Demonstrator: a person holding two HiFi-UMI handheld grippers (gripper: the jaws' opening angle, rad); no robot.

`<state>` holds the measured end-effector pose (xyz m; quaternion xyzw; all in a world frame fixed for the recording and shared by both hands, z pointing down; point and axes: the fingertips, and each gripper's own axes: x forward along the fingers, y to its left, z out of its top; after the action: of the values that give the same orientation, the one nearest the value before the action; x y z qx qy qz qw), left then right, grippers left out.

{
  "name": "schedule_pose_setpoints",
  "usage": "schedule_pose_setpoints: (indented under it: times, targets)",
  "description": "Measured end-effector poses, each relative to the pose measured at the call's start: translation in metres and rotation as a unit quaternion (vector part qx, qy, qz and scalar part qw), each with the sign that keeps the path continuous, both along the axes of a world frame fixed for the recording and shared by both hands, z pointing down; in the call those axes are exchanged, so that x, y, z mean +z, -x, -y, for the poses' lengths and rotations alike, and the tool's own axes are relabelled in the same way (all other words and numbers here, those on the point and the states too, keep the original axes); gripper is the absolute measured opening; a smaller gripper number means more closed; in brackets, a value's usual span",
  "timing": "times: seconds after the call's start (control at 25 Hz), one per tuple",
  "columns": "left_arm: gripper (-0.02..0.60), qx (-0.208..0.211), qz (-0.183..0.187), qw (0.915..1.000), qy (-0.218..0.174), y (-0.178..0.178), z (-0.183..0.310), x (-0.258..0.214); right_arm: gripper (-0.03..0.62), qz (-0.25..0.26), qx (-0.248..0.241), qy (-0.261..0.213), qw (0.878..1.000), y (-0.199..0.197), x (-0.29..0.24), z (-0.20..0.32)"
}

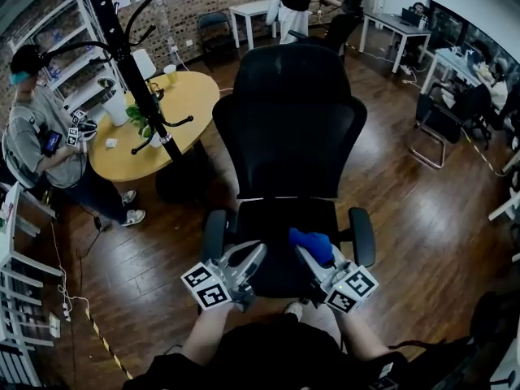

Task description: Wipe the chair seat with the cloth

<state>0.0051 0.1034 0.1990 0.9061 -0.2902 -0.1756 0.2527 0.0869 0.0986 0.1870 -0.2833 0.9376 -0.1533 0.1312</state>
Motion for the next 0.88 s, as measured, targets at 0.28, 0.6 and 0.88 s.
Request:
schedule_pose_setpoints:
  times: [0.28,0.6,0.88]
  targets:
    - [-0.003,0.033,-0.009,0.9989,-0.032,0.005,-0.064,-0.015,0.038,-0.015,0.039,-0.008,0.999,0.003,-0.005,-0.069]
    - [-0.003,0.026,-0.014,0.9994,-0.017,0.035,-0.123,-0.007,0.038,-0.029,0.04,-0.004,0.999,0.019,-0.007,-0.131]
    - [-0.003,0.008,-0.023,0.9993,-0.028,0.027,-0.13,-0.012,0.038,-0.022,0.035,-0.011,0.999,0.016,-0.015,-0.138]
